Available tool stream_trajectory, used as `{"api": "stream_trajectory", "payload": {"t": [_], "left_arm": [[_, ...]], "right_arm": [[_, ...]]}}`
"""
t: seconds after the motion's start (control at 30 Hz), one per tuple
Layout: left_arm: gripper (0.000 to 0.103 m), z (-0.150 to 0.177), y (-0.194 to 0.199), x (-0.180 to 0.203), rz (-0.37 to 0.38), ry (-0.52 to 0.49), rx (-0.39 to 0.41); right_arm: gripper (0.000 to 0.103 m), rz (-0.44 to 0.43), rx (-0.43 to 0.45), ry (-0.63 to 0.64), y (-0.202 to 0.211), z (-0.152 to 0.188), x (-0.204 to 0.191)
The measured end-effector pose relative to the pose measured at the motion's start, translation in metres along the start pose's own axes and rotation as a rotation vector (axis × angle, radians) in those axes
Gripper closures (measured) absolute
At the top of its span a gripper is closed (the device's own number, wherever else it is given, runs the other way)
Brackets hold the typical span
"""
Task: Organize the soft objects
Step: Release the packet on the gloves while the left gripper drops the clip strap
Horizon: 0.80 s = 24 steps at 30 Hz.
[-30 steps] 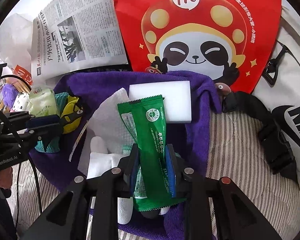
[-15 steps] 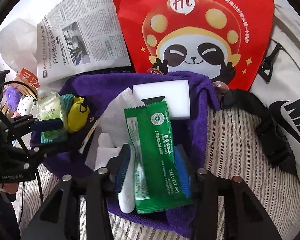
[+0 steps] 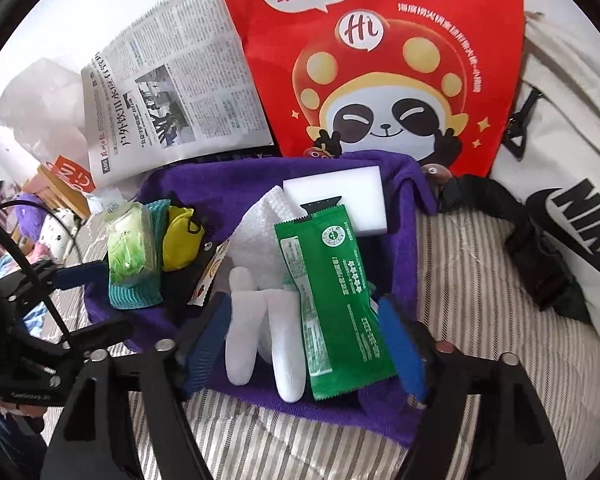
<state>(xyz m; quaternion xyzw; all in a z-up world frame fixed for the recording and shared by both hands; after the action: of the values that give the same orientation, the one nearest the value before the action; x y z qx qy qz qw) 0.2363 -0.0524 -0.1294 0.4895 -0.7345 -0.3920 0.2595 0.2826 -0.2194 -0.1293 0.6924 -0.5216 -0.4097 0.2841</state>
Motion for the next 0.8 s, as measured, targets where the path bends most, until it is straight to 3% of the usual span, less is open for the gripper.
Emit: {"api": "stream_trajectory", "payload": {"t": [0.1, 0.3, 0.47, 0.8], "left_arm": [[0.018, 0.005, 0.015, -0.002, -0.033, 0.002, 0.014], [0.015, 0.019, 0.041, -0.009, -0.068, 0.050, 0.027], [0.015, 0.031, 0.063, -0.010, -0.071, 0.098, 0.060], [0.015, 0.055, 0.118, 0.008, -0.185, 0.132, 0.133]], "right_arm": [[0.021, 0.037, 0.005, 0.010, 0.008, 0.006, -0.007], [0.009, 0.105, 0.040, 0.023, 0.028, 0.028, -0.025], [0.007, 0.127, 0.072, 0.009, 0.049, 0.044, -0.038], [0.005, 0.158, 0.130, -0.030, 0.108, 0.080, -0.045]]}}
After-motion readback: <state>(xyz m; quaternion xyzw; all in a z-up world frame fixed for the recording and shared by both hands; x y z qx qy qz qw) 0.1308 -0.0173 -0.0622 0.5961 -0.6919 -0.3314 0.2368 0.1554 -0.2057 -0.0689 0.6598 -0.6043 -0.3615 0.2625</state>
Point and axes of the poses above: each gripper's, at about its wrist camera, not at the fingertips, and y roughly against the way its jaws point, x to its right, z to its underside, the point moved 6 cm from there along -y, roughly the way its jaws point, and after that the axes turned 8 degrees about -y, right-handed, at the moved point
